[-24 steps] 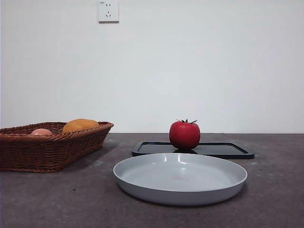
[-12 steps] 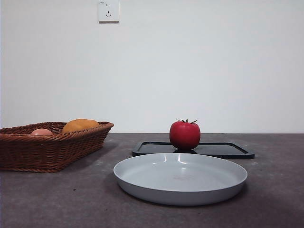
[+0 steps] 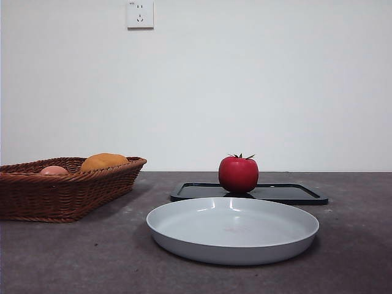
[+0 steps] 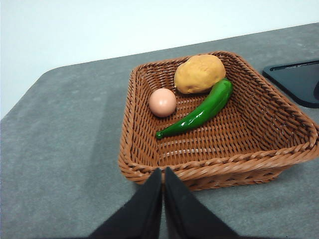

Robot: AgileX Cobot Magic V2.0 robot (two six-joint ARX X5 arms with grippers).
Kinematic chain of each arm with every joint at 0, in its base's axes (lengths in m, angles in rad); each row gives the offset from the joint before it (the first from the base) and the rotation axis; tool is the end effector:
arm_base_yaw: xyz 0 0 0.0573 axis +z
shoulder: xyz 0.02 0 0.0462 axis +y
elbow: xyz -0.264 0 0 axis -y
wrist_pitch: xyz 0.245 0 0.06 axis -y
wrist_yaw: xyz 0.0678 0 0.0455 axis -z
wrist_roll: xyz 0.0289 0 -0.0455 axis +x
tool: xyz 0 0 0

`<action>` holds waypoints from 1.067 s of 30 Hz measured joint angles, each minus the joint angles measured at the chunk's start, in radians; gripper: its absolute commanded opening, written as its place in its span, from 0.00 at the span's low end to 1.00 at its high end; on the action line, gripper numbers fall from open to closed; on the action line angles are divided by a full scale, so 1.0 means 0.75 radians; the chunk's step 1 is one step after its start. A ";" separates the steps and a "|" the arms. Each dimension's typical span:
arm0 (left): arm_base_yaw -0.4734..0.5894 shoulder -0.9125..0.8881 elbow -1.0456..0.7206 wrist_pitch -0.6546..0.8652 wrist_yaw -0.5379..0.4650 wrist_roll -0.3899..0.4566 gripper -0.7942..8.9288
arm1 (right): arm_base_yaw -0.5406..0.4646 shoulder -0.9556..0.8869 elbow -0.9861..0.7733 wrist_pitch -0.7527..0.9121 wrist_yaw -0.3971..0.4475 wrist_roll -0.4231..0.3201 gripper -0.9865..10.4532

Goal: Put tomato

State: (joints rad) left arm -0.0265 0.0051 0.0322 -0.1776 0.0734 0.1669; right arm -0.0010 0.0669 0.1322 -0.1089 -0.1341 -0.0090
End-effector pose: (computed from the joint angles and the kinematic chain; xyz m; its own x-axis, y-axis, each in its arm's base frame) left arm 0.0947 -0.0046 0.1570 0.9837 -0.0994 -0.1495 0.1224 0.9805 0.1534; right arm 0.0935 0.0038 0.1928 0.9902 0.1327 -0.0432 -0.1330 0.9911 -0.0032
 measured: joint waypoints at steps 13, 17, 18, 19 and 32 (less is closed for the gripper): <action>0.000 0.000 0.000 0.000 -0.001 0.000 0.09 | 0.000 -0.082 -0.155 -0.049 0.010 0.057 0.09; 0.000 0.000 0.000 0.000 0.000 0.000 0.09 | 0.000 -0.082 -0.155 -0.073 0.019 0.058 0.09; 0.000 0.000 0.001 0.000 -0.001 0.000 0.09 | 0.000 -0.082 -0.155 -0.074 0.031 0.058 0.09; 0.000 0.000 0.000 0.000 -0.001 0.000 0.09 | 0.000 -0.082 -0.155 -0.074 0.035 0.060 0.09; 0.000 0.000 0.000 0.000 -0.001 0.000 0.09 | 0.000 -0.082 -0.155 -0.070 0.035 0.067 0.09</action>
